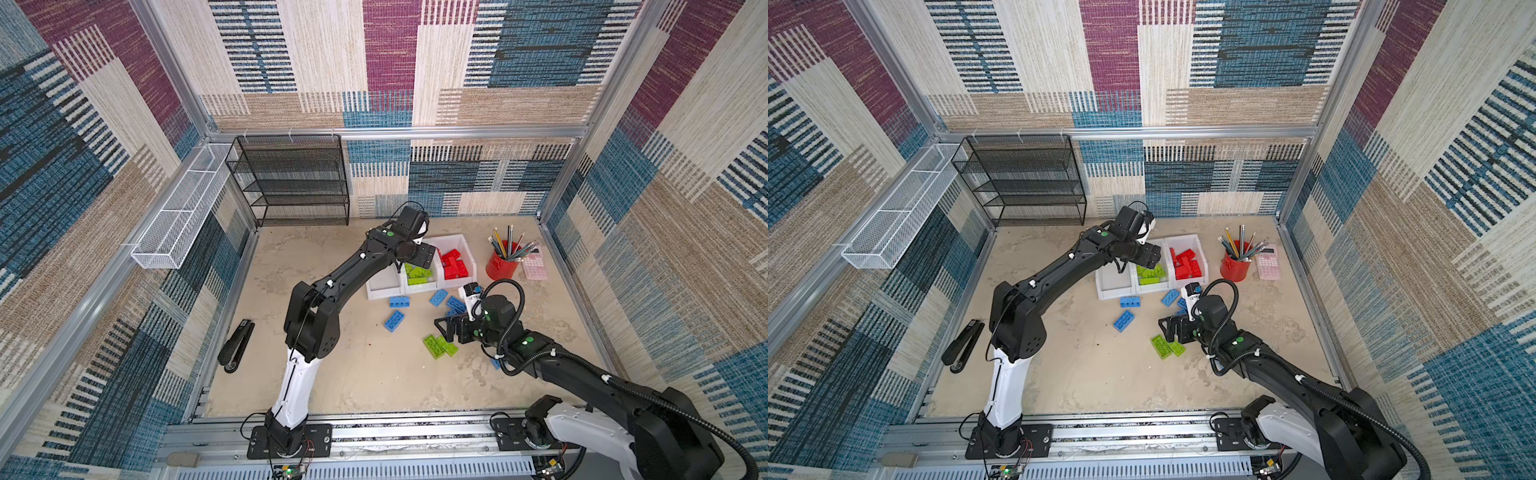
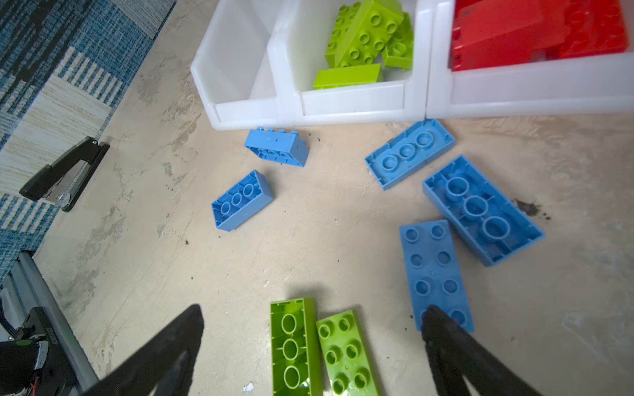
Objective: Sort the legos into containers by color
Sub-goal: 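Withdraw the left gripper while the right gripper grasps a lime-green brick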
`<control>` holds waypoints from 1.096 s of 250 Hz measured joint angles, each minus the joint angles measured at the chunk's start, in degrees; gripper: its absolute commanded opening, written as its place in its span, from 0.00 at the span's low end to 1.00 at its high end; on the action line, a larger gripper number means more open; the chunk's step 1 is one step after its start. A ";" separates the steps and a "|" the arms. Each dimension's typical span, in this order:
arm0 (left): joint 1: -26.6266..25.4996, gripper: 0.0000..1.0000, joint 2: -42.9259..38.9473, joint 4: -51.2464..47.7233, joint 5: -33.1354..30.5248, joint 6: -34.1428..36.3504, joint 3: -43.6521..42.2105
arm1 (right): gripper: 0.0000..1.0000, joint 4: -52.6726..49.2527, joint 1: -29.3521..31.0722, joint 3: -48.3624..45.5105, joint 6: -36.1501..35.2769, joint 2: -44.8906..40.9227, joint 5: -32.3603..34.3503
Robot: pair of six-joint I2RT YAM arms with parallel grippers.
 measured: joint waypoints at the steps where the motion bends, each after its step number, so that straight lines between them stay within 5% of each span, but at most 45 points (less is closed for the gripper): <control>1: 0.00 0.82 -0.24 0.15 0.02 -0.07 -0.26 | 0.97 -0.07 0.11 0.07 0.00 0.04 0.07; 128: -1.55 0.76 -29.77 16.94 3.28 -10.54 -37.97 | 0.75 -11.26 12.24 7.69 1.33 10.38 8.92; 274: -2.86 0.75 -40.70 21.57 4.26 -13.55 -58.01 | 0.54 -14.14 18.08 10.14 4.52 18.93 12.07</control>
